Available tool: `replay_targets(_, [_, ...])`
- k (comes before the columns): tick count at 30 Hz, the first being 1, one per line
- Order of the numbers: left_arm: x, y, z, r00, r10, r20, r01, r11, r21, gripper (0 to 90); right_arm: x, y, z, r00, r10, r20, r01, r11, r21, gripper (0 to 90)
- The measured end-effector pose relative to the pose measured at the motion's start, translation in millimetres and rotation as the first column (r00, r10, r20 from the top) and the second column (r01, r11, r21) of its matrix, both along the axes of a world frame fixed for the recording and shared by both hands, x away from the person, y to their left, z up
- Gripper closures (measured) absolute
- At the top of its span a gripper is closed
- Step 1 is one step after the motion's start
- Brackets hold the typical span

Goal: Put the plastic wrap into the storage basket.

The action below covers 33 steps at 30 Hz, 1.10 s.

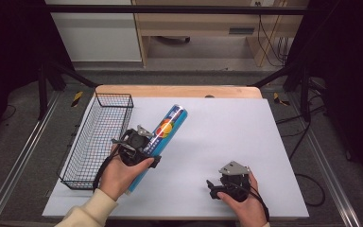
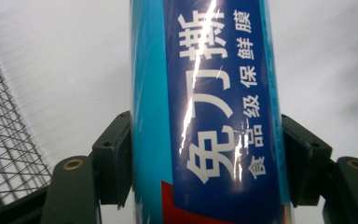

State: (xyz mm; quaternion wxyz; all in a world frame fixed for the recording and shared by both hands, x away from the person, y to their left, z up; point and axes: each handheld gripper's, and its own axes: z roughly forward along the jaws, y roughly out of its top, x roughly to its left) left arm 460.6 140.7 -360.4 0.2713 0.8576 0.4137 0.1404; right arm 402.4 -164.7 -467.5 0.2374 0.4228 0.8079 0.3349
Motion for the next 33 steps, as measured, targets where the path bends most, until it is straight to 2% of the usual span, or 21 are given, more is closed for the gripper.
replay_targets(20, [-3.3, 40.9, 20.8, 0.9970, 0.072, 0.030, -0.071, 0.9973, -0.020, 31.4, 0.7, -0.7, -0.7, 1.0000, -0.004, -0.006, 0.004, 1.000, -0.001, 8.7])
replay_targets(33, [-4.8, 60.1, 28.9, 0.9936, 0.104, 0.044, -0.103, 0.9943, -0.030, 31.5, 0.8, -0.6, -1.3, 0.9999, -0.007, -0.007, 0.007, 1.000, -0.001, 8.7])
